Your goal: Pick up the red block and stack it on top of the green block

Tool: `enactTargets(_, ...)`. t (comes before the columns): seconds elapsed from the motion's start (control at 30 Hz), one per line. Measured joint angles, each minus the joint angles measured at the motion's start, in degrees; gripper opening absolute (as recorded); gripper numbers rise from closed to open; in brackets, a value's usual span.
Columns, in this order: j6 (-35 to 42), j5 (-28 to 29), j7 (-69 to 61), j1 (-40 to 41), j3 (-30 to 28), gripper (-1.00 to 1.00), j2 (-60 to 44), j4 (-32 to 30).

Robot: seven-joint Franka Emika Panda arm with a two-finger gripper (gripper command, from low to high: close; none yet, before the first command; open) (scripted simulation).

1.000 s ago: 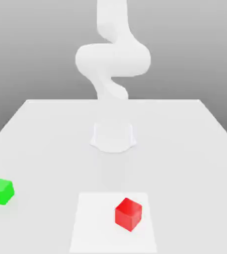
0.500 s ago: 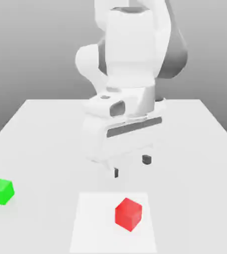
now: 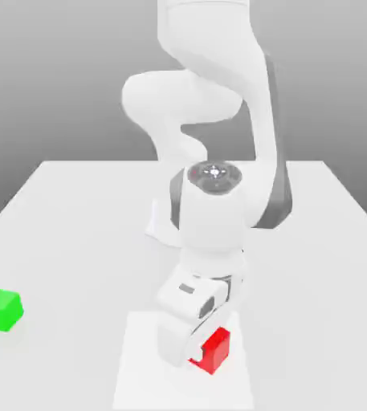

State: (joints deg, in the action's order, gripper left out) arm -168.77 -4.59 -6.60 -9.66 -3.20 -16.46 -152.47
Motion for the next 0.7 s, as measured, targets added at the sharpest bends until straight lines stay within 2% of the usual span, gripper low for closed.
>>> enactTargets(0.23,9.55,3.29,1.92,-0.41,-1.9,-1.0,11.17,-1.58)
enactTargets(0.7,18.03,2.49,-29.61,31.58,-17.06,-1.0,13.26,4.54)
